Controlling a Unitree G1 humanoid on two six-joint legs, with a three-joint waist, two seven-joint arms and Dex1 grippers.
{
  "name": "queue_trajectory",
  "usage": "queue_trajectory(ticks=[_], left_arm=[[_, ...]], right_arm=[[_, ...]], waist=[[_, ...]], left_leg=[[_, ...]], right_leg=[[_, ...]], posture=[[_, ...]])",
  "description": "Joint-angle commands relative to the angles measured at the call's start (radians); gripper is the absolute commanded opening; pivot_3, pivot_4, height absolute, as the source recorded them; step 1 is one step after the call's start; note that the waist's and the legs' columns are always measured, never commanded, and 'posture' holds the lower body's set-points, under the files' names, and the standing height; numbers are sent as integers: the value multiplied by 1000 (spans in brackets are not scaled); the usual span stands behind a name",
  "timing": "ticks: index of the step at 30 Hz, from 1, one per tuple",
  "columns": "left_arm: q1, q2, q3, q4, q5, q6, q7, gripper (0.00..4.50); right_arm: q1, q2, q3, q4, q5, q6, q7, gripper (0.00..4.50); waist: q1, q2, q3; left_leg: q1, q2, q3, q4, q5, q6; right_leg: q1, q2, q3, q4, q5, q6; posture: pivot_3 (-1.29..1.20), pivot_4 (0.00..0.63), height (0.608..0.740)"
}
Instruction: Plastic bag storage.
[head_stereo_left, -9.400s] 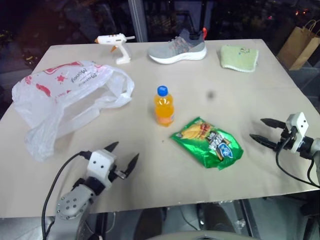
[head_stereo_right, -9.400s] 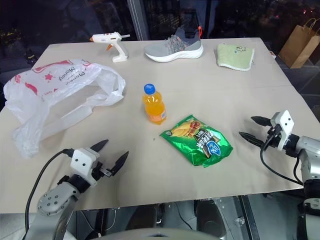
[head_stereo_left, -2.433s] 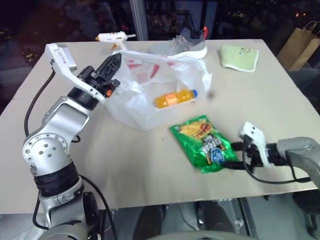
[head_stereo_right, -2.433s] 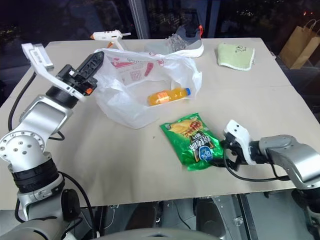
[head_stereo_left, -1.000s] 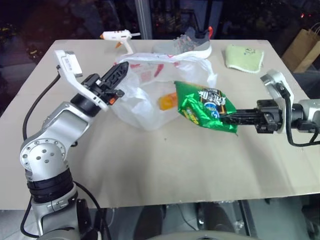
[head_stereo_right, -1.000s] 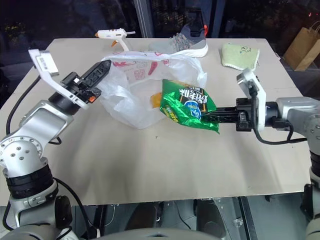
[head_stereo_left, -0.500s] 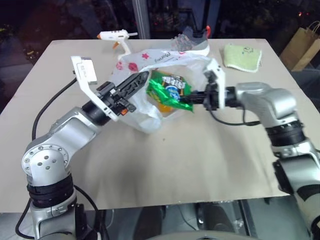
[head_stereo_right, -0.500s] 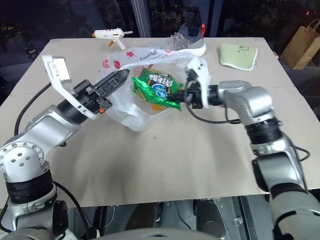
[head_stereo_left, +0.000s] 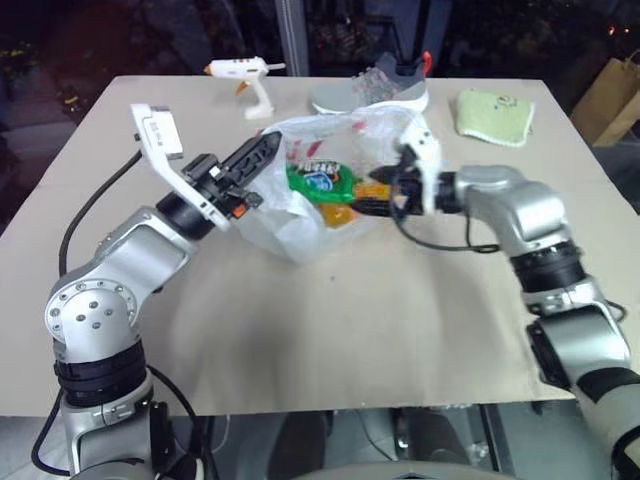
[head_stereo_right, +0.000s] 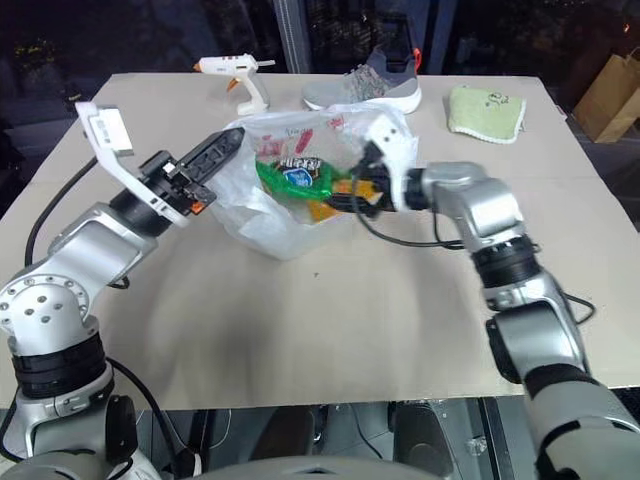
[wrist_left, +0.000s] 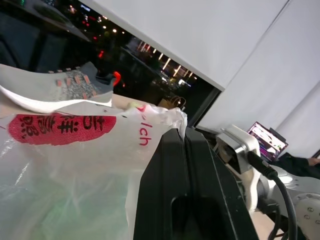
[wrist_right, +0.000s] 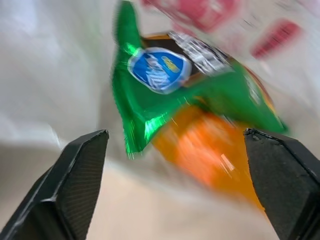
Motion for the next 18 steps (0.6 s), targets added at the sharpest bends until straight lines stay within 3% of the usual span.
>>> queue_trajectory(ticks=[1,7,14,18], left_arm=[[-3,8,23,-12,4,-21,1,0],[10,4,23,-28,2,-22,9,0],[15,2,20,-36,5,-27,20,0],[9,5,18,-32,8,-28,19,0]], right_arm=[[-7,-92,-131,-39,27,-58,33,4466],[-107,-118,-191,230,-106,-234,-123,4466],[-209,14,-191,530,-153,-329,-192,4466],[-264,95,-250,632,-102,-330,-182,4466]], waist=[[-2,2,1],[-9,1,1],[-24,1,1],[-22,2,1]], left_leg=[[0,0,0,0,0,0],[1,0,3,0,0,0],[1,0,3,0,0,0],[0,0,3,-1,0,0]], right_leg=[[0,0,0,0,0,0],[0,0,2,0,0,0],[0,0,2,0,0,0],[-1,0,3,0,0,0]], posture=[[0,150,740],[0,150,740],[0,150,740],[0,150,740]])
